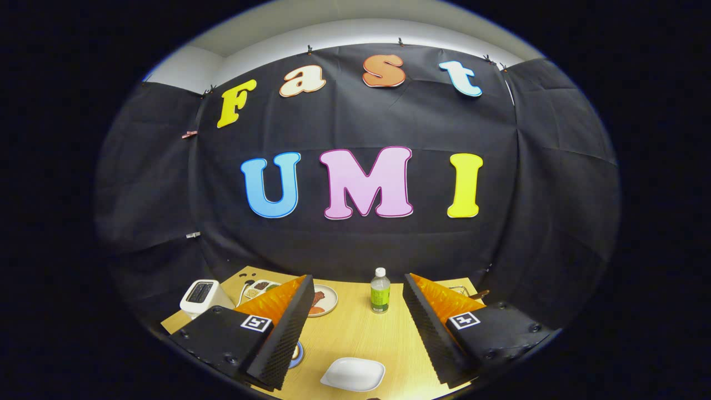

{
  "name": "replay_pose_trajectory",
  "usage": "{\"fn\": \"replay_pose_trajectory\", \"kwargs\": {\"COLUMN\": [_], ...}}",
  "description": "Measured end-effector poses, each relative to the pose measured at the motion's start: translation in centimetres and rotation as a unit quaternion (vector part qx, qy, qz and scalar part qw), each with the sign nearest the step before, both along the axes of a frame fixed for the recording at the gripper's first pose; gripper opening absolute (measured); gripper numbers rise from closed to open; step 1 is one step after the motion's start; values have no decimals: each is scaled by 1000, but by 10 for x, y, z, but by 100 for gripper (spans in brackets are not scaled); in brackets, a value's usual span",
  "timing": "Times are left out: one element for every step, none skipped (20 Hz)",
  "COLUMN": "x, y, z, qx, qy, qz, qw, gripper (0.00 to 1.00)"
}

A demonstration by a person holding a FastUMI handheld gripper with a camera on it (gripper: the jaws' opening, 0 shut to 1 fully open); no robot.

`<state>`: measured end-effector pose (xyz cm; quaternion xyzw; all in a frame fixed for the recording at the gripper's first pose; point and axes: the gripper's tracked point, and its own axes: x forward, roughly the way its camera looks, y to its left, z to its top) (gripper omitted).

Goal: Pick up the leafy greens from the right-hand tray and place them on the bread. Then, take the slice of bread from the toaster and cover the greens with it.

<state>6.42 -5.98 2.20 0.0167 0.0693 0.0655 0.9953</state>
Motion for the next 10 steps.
{"fn": "replay_pose_trajectory", "kwargs": {"x": [1,0,-1,-1,0,0,0,-1,-1,-1], "y": [1,3,6,6,7,8,9,12,16,19], "z": [-2,-8,-11,-11,-9,-6,-5,-5,-4,-6], "qx": [3,3,3,1,1,1,2,5,8,9], "qy": [2,9,15,16,12,10,8,7,7,9], "qz": [3,7,10,9,6,0,-6,-9,-9,-8], "qw": [1000,1000,1000,1000,1000,1000,1000,1000,1000,1000], "gripper": [99,99,99,100,100,99,99,99,99,99]}}
